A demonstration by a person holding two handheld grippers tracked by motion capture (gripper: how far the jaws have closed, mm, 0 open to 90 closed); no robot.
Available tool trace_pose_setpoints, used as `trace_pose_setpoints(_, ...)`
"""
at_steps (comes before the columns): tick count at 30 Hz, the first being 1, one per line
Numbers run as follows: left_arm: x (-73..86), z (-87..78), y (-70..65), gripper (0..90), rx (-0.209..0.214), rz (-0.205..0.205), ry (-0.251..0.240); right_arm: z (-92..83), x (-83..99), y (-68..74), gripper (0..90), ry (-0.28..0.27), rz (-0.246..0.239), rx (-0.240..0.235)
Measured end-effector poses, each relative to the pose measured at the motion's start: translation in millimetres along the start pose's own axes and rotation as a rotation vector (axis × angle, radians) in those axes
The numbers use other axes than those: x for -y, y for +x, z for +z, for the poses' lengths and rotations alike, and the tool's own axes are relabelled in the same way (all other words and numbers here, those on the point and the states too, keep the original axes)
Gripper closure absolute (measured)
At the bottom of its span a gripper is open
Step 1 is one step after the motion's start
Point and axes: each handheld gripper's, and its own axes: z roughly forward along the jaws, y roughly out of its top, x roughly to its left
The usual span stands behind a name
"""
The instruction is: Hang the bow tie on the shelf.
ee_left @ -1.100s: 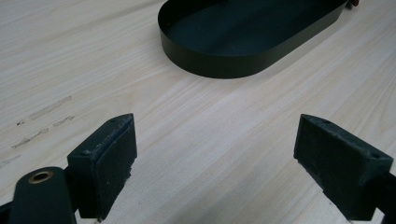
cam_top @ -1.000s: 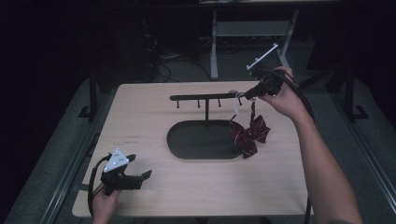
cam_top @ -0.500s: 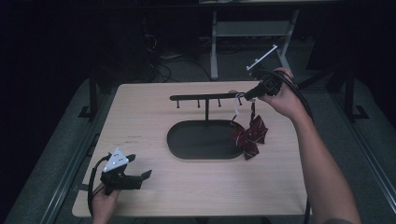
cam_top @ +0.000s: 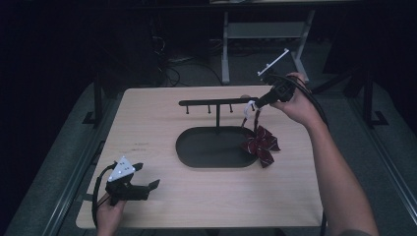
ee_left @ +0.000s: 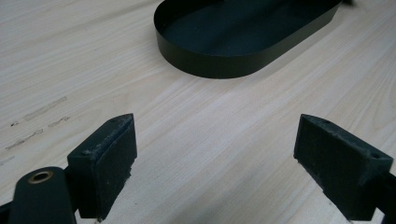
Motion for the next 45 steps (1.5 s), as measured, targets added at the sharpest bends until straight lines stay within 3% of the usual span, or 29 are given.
trace_pose_setpoints(7,0.0,-0.2,-0.2,13.1,-0.001,0.000,-0.001,0.9,4.8,-1.1,77.4,-0.003,0.003,-0.015)
trace_pose_setpoints(10,0.0,-0.2,-0.4,13.1,-0.002,0.000,0.002,2.2,9.4,-2.5,77.5,-0.009,0.014,-0.045)
trace_pose_setpoints(45,0.8,-2.0,-0.2,13.1,-0.016,-0.006,0.007,-0.5,42.2,-6.6,66.7,-0.065,0.052,-0.095)
